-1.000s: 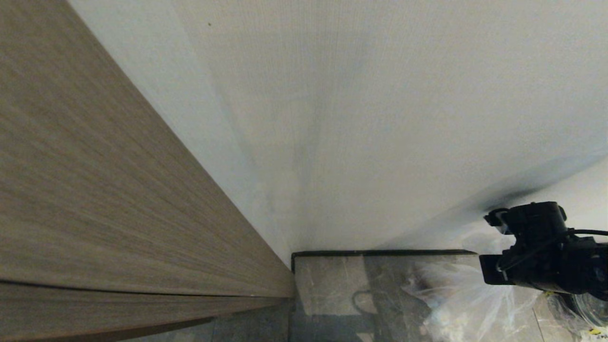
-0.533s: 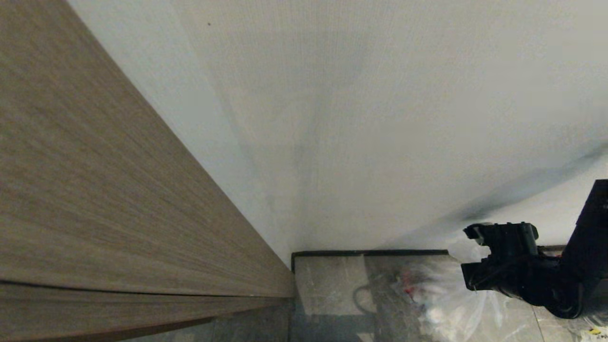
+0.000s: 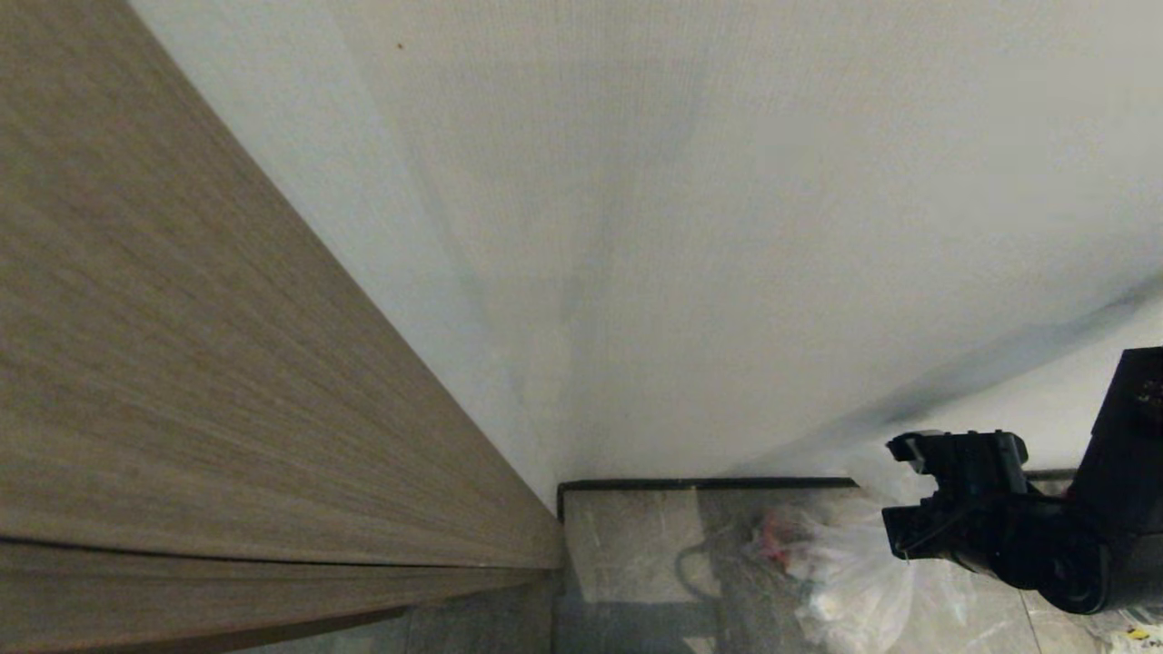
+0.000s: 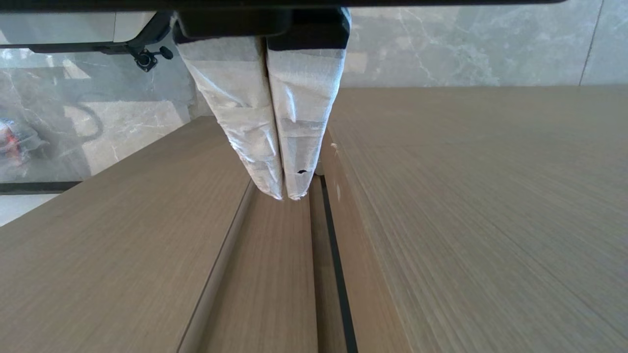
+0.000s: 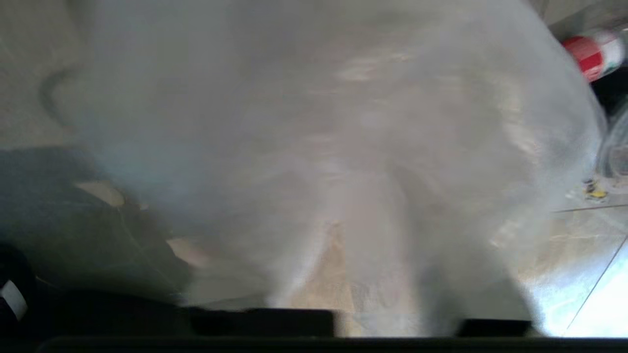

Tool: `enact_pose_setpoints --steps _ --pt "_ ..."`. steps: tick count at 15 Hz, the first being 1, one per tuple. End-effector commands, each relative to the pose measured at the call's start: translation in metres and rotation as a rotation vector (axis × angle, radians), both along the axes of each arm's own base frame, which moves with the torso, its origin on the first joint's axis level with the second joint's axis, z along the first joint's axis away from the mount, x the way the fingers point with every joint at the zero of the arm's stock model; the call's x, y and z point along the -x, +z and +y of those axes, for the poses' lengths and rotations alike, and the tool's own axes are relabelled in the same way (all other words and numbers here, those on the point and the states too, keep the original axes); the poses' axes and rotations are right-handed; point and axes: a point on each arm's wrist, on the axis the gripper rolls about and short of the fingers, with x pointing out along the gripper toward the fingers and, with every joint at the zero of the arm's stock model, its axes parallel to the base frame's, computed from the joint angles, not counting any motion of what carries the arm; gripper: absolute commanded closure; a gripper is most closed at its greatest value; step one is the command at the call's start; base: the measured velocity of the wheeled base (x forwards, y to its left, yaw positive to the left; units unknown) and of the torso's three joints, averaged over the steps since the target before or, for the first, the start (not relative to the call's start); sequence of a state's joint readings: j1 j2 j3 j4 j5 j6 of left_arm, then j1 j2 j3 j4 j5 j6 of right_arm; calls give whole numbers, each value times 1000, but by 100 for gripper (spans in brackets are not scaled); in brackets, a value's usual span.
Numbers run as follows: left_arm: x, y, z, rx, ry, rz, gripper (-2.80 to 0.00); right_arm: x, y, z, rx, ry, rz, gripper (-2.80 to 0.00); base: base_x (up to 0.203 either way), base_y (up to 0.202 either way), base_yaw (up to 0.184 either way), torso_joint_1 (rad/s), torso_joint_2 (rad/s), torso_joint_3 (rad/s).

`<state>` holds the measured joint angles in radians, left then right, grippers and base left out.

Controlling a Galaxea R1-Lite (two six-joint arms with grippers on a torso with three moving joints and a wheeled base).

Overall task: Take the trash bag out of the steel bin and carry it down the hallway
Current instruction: Put the trash bag at the door

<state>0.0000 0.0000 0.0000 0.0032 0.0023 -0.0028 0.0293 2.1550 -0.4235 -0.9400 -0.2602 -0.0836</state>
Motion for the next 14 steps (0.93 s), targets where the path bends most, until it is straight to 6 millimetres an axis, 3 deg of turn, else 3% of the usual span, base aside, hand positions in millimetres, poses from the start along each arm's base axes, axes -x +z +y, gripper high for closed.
enact_pose_setpoints --steps 1,10,14 --pt "0 0 0 0 1 0 0 8 15 -4 1 -15 -37 -280 0 0 0 0 0 0" --pt "0 0 0 0 1 0 0 48 75 -11 -13 -48 -193 -280 0 0 0 0 0 0" --pt "0 0 0 0 -1 0 0 53 71 -9 -8 -41 -123 -280 0 0 0 0 0 0"
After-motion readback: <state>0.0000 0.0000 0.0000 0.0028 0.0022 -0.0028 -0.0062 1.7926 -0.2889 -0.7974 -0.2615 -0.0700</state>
